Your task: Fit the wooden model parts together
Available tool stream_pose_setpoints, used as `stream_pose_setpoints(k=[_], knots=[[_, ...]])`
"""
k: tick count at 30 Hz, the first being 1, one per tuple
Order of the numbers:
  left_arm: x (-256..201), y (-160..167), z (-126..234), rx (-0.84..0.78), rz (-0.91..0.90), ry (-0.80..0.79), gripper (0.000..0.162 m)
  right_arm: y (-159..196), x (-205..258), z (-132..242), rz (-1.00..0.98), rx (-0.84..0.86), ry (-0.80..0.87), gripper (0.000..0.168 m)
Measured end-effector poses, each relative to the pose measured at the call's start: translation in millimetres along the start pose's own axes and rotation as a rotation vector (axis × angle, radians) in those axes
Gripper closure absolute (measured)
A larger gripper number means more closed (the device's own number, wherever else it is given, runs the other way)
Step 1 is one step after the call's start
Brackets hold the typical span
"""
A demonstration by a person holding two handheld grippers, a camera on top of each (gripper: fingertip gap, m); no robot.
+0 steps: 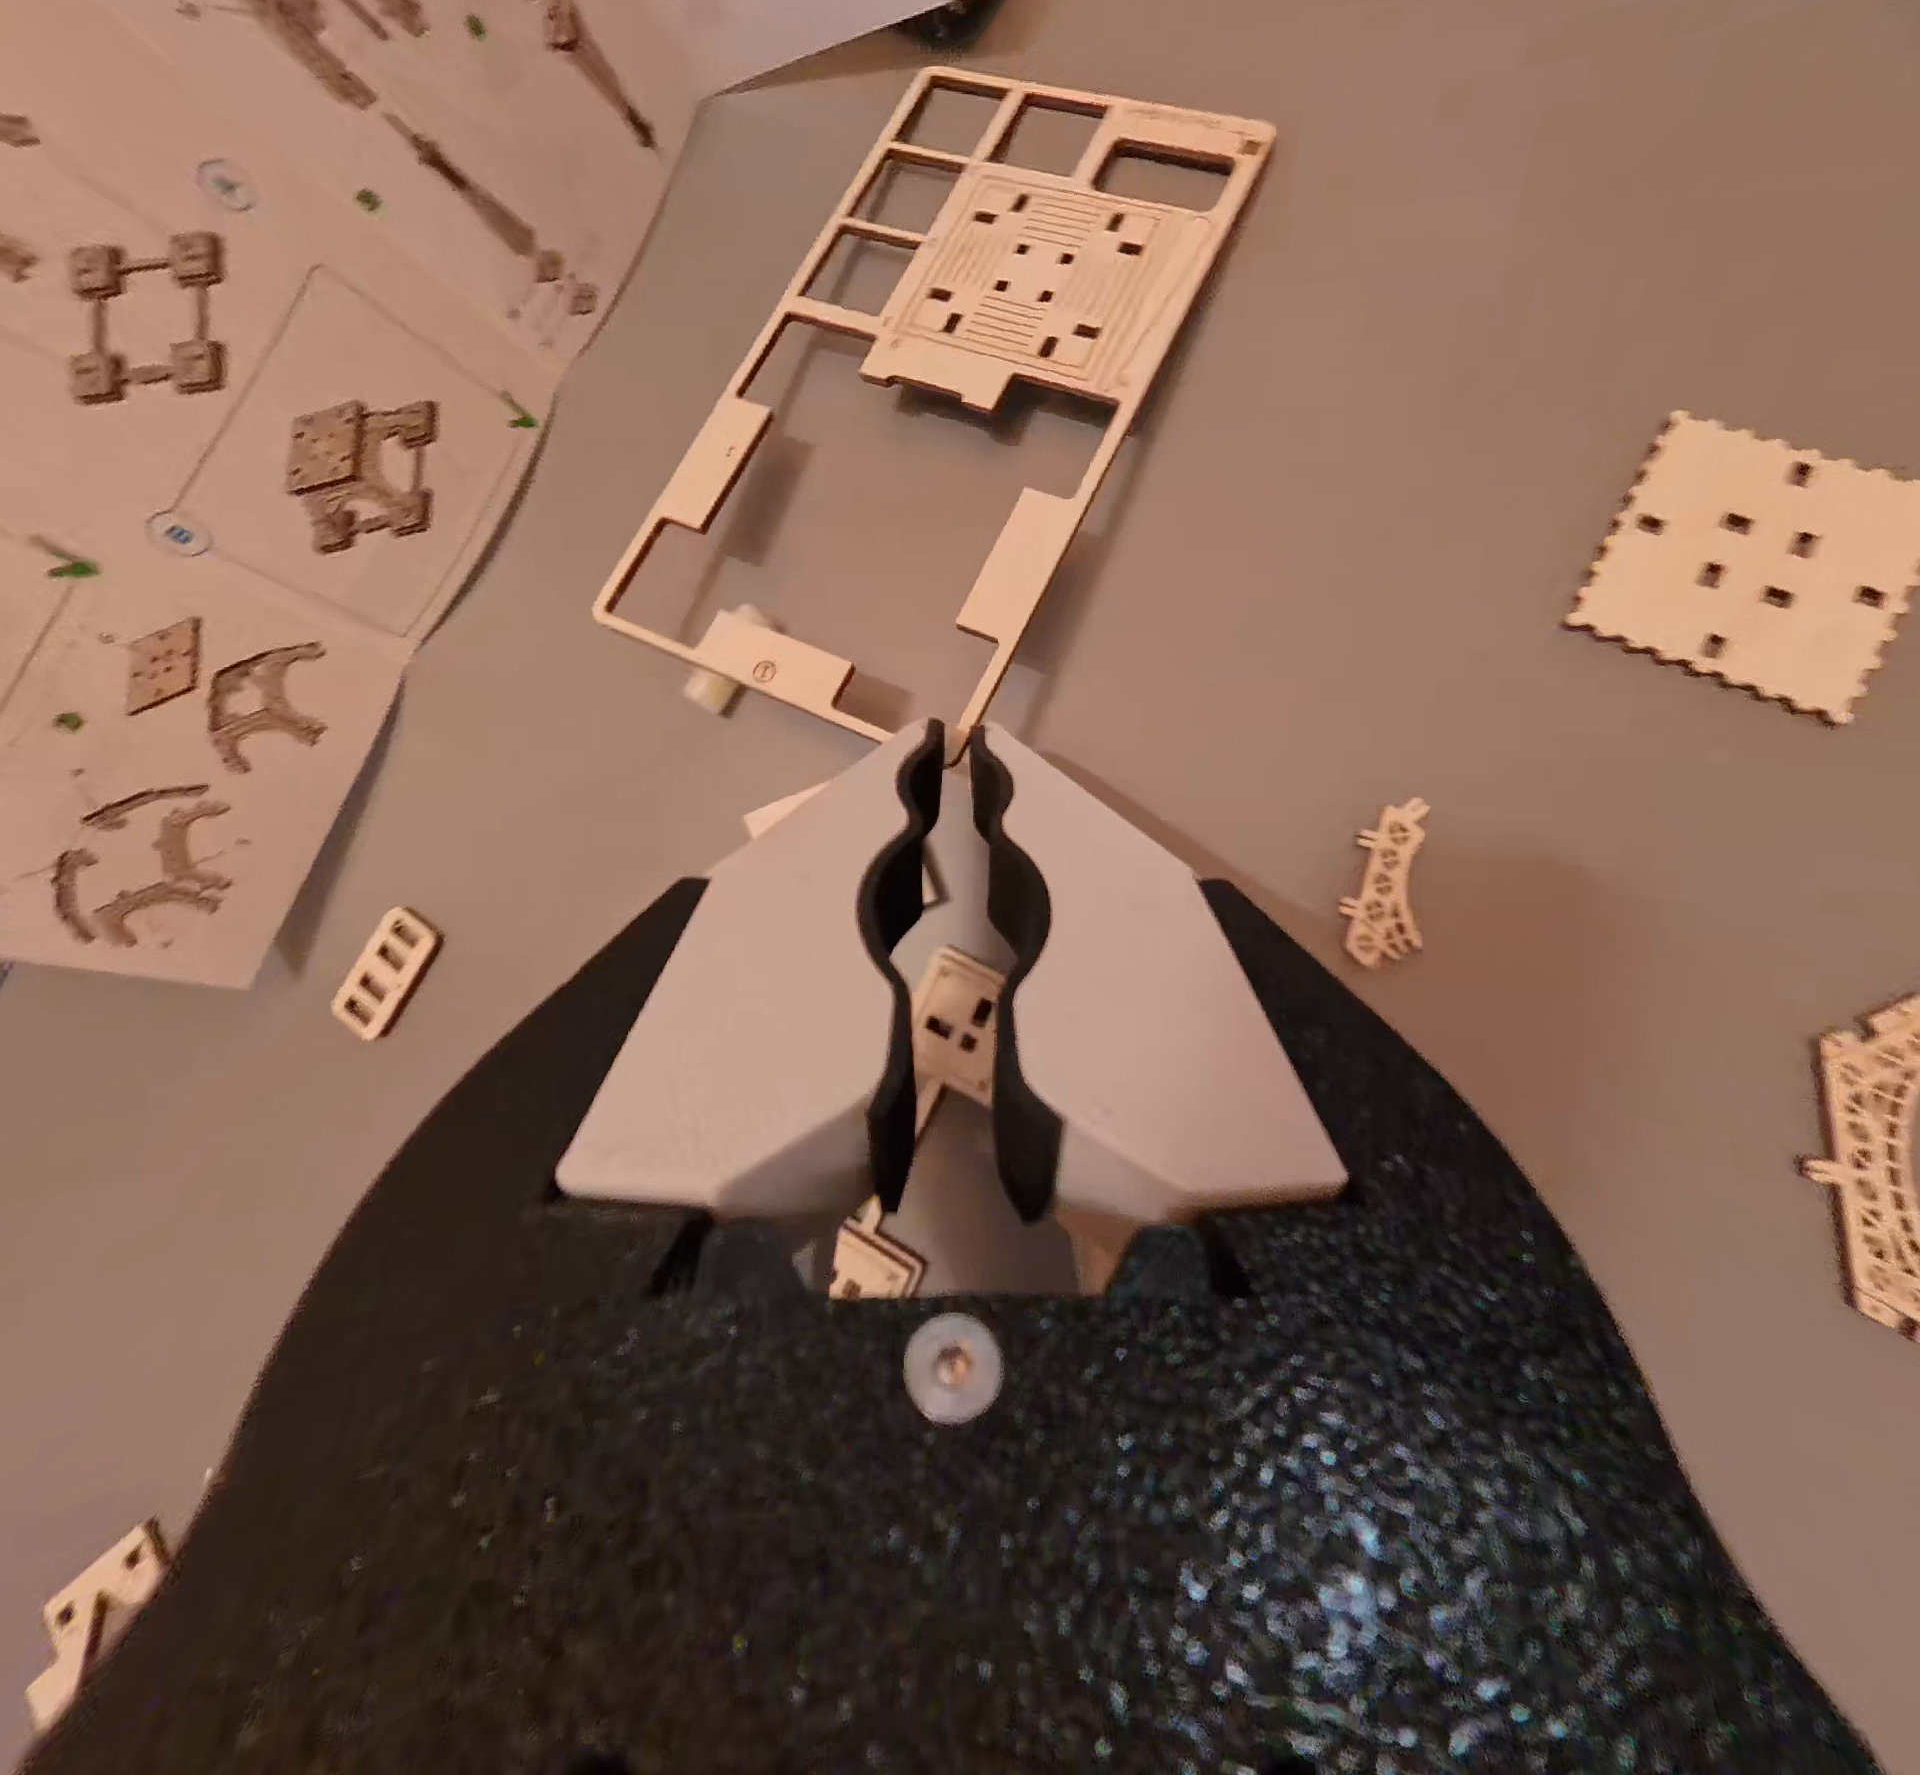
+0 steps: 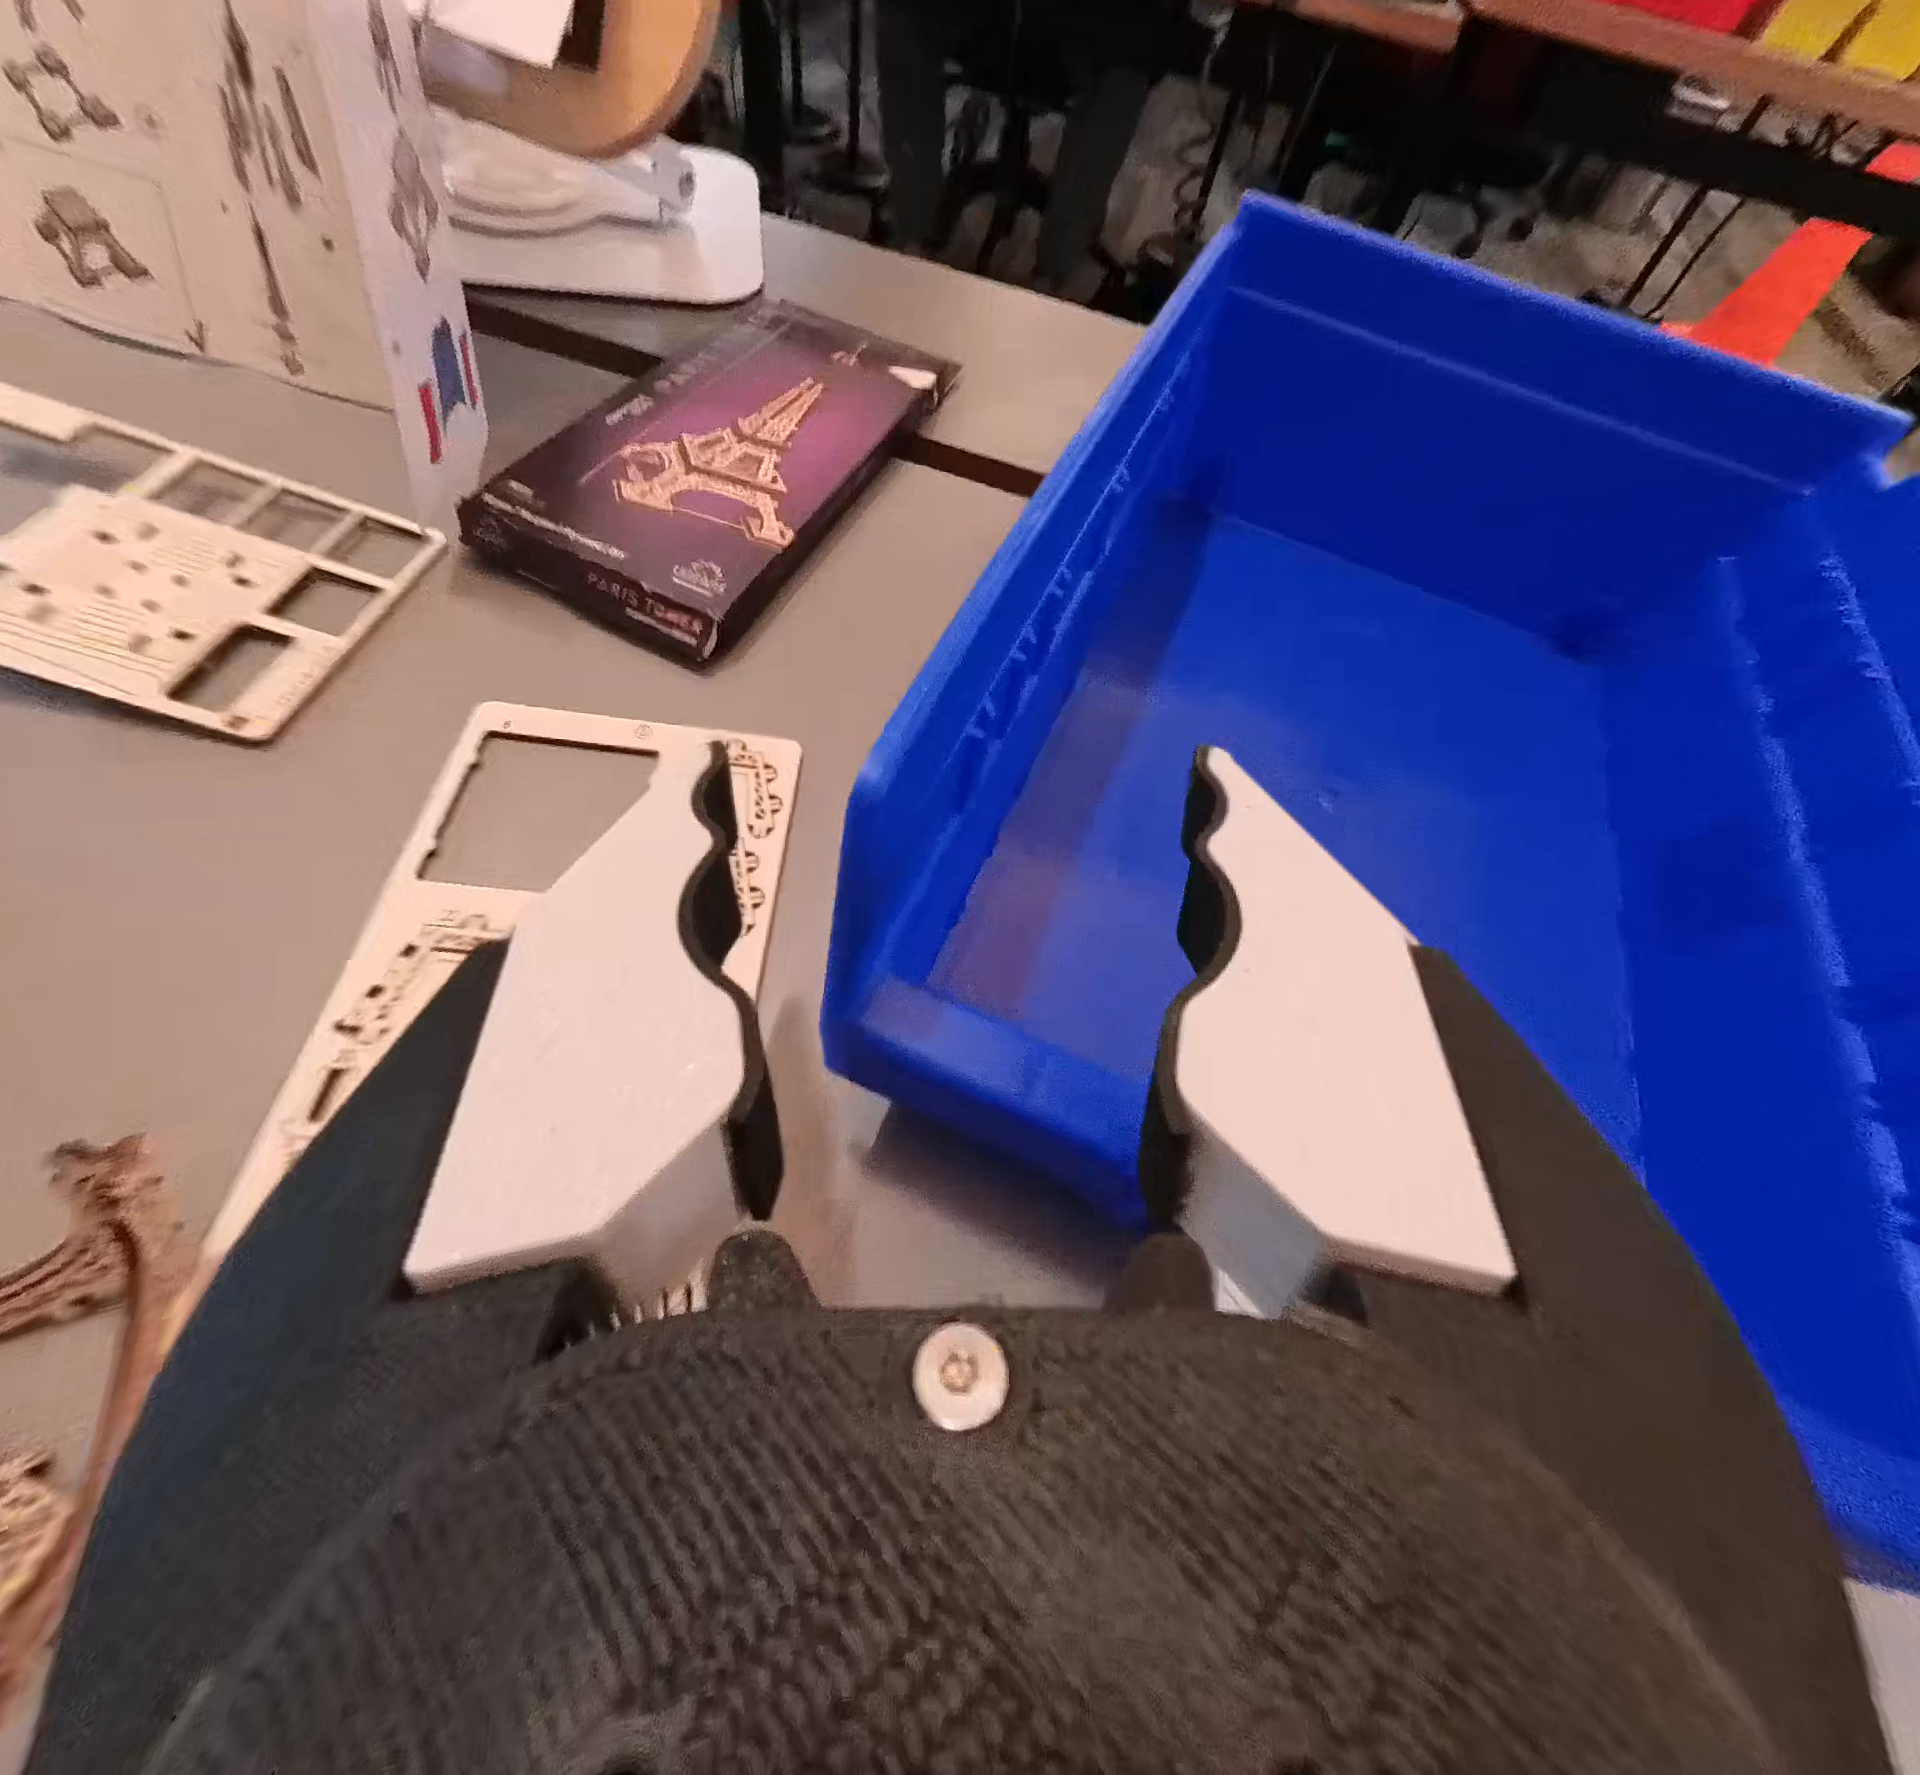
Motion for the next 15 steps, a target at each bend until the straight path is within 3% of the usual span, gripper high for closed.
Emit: stream_pose_setpoints(k=[2,6,11,15], knots=[[8.4,1.1,1.8,-0.005,0.008,-0.053,0.155,9.1,-9.3,-5.8,0.053,0.027,0.060,0.096],[11.7,-5.6,8.9,-0.053,0.033,-0.116,0.140,9.1,-16.6,-1.4,0.063,-0.024,0.108,0.093],[-31.2,-47.2,8.4,-0.172,0.032,-0.029,0.139,8.4,-35.4,19.3,0.122,-0.042,0.177,0.094],[-48.4,-61.1,11.4,-0.176,-0.039,-0.053,0.139,-1.7,-42.1,42.9,0.076,-0.121,0.163,0.093]])
Point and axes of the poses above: each gripper's, where its closed fingertips meet, z back along the fingers, y out of its underside, x = y × z across the jaws, the point moved 2 cm from there along z, back along the fingers, and after that the axes turned 13 degrees about -x, right-handed, at the moved point
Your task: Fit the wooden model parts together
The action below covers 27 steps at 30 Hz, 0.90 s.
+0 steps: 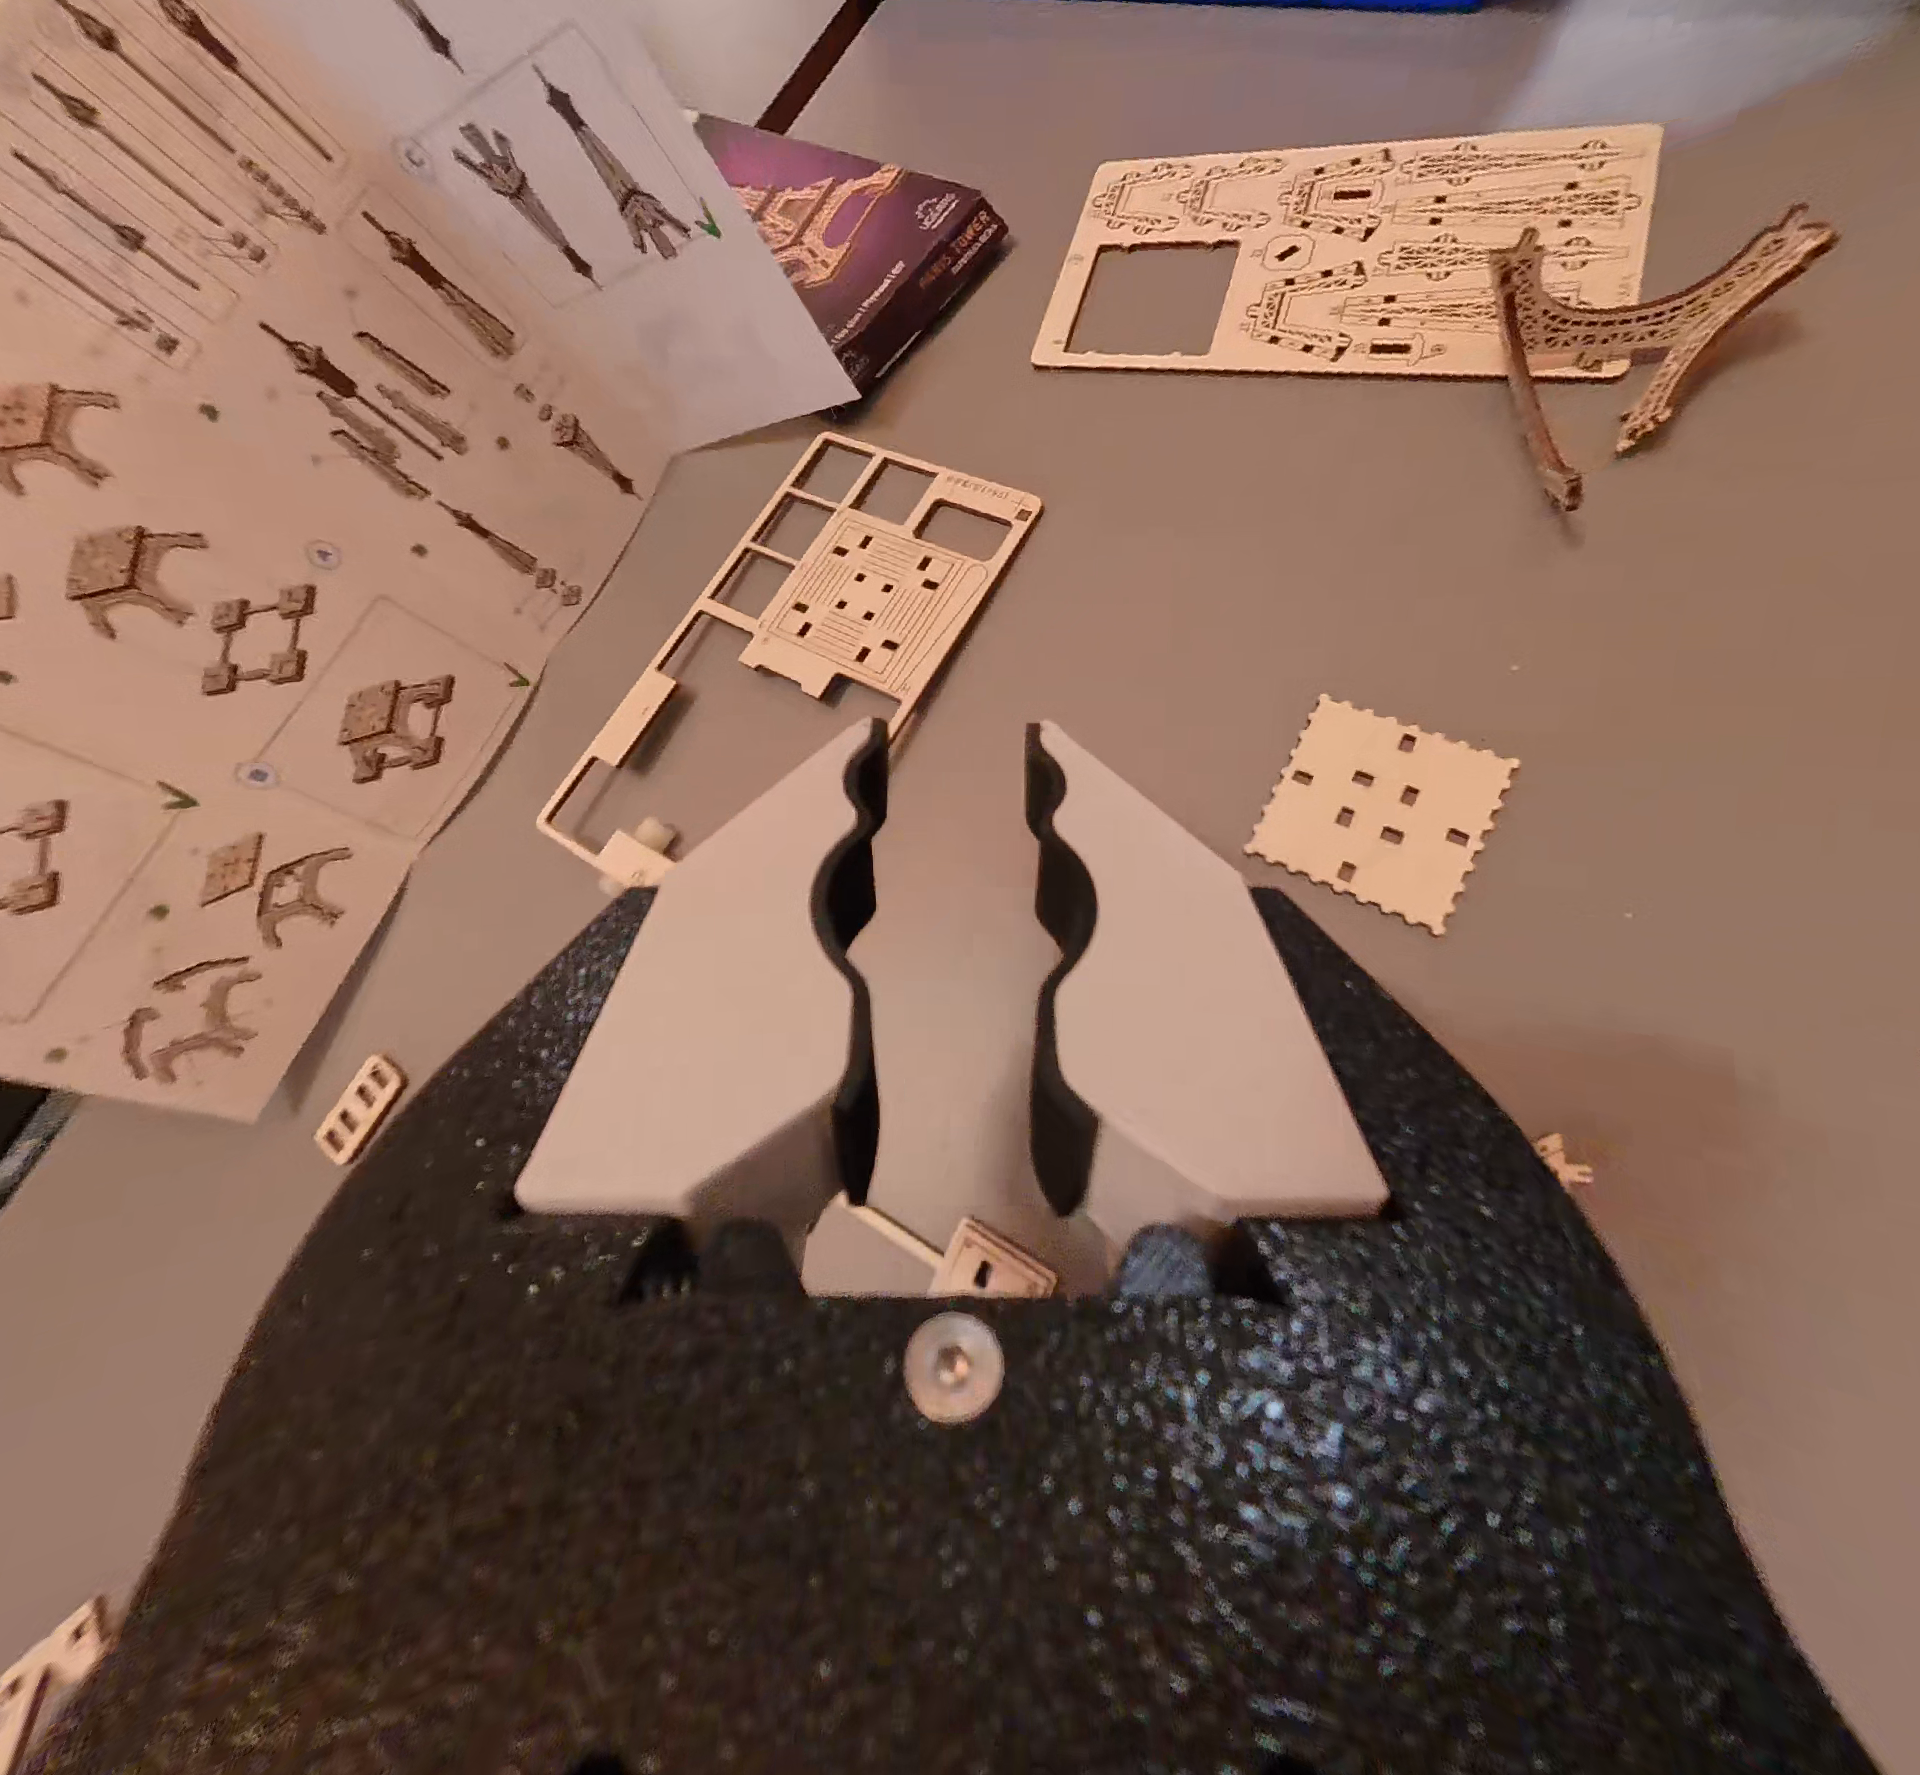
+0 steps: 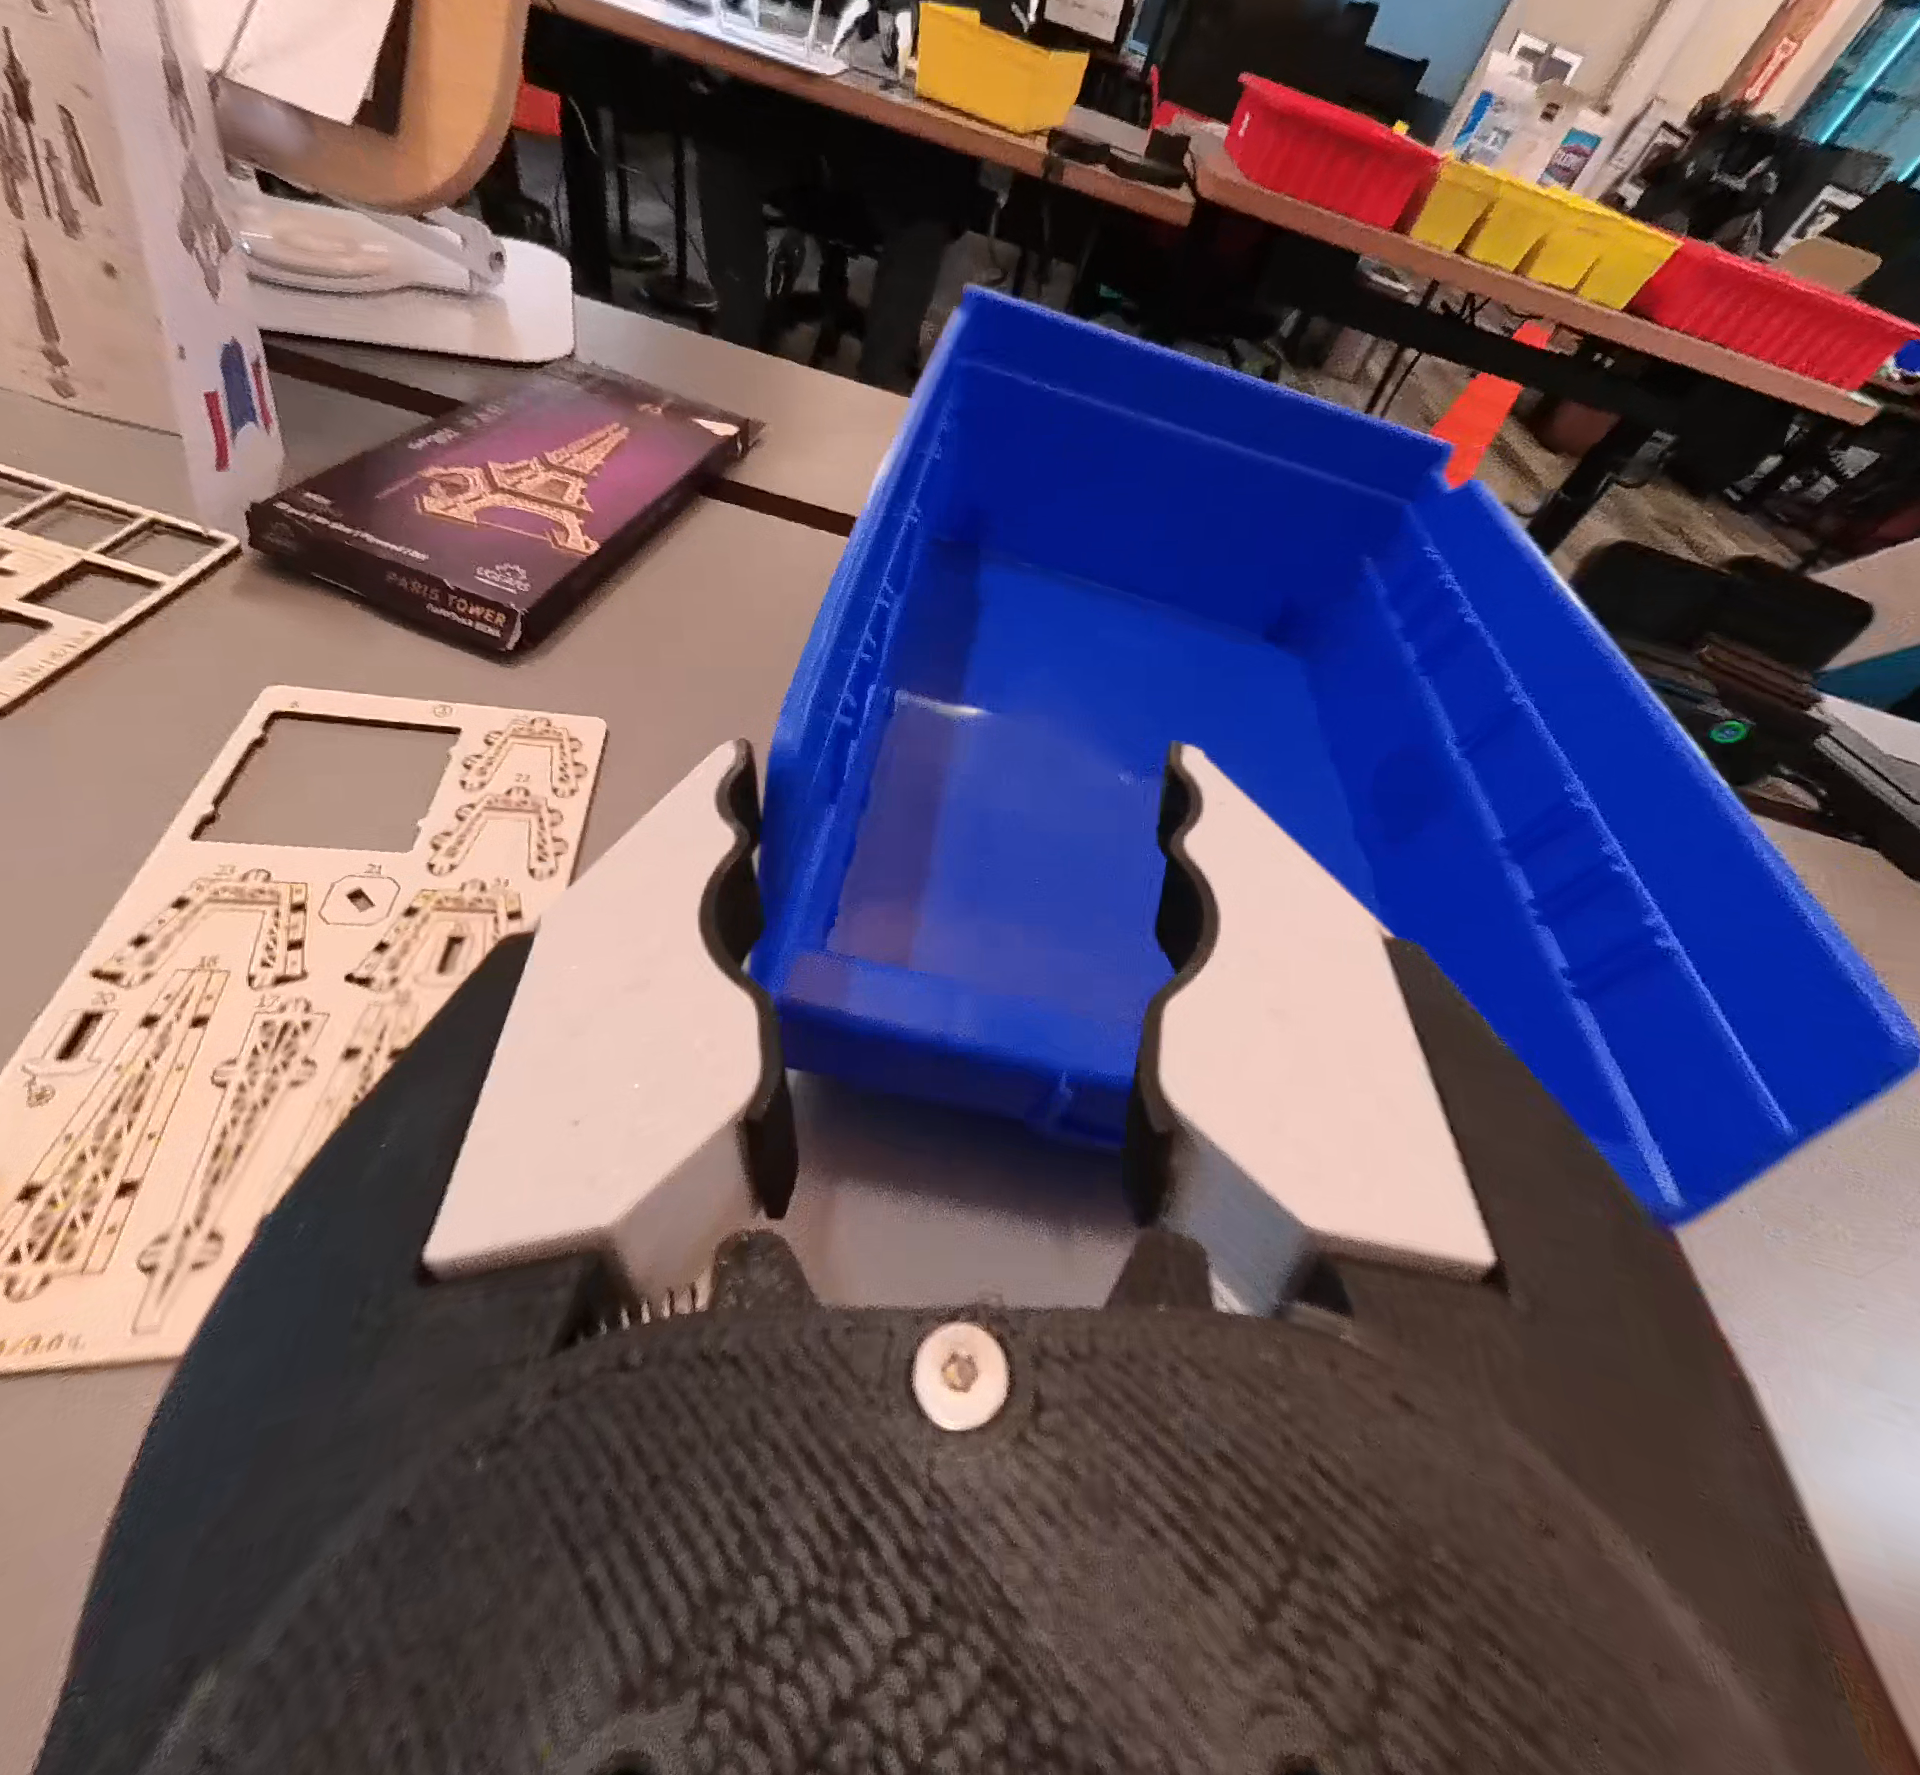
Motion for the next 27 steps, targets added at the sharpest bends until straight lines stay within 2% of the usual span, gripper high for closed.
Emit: stream_pose_setpoints(k=[4,6,9,11,14,15,16,18,22,25,26,27], knots=[[9.3,10.9,19.1,0.032,0.023,-0.088,0.139,5.9,-14.3,13.4,0.010,-0.003,0.016,0.098],[12.0,26.3,32.0,0.060,0.079,-0.115,0.139,7.3,-14.2,18.1,0.006,-0.003,-0.017,0.097],[10.1,52.2,52.6,0.094,0.144,-0.147,0.139,0.6,-11.0,18.4,-0.033,-0.055,-0.039,0.107],[6.8,67.8,66.1,0.108,0.190,-0.167,0.140,0.6,-2.3,15.0,-0.061,-0.062,-0.062,0.117],[6.1,85.1,83.8,0.112,0.259,-0.213,0.140,11.3,2.9,9.0,0.009,-0.004,-0.048,0.137],[6.8,88.9,88.2,0.110,0.281,-0.230,0.141,13.8,4.3,7.4,0.034,0.002,-0.046,0.145],[7.8,91.9,91.5,0.108,0.300,-0.245,0.141,13.2,9.0,5.7,0.042,-0.013,-0.065,0.161],[9.5,95.6,94.7,0.110,0.325,-0.266,0.141,12.2,13.8,1.6,0.035,-0.043,-0.053,0.167],[6.2,88.1,86.6,0.105,0.345,-0.259,0.141,10.5,22.7,-9.2,0.113,-0.068,-0.069,0.166],[-4.9,63.6,60.3,0.108,0.371,-0.222,0.140,10.9,20.7,-15.8,0.096,-0.057,-0.044,0.166],[-11.8,48.1,45.2,0.100,0.390,-0.197,0.132,10.8,20.2,-17.3,0.092,-0.057,-0.041,0.167],[-20.0,29.2,27.2,0.091,0.406,-0.165,0.115,10.0,19.5,-17.4,0.099,-0.064,-0.033,0.166]])
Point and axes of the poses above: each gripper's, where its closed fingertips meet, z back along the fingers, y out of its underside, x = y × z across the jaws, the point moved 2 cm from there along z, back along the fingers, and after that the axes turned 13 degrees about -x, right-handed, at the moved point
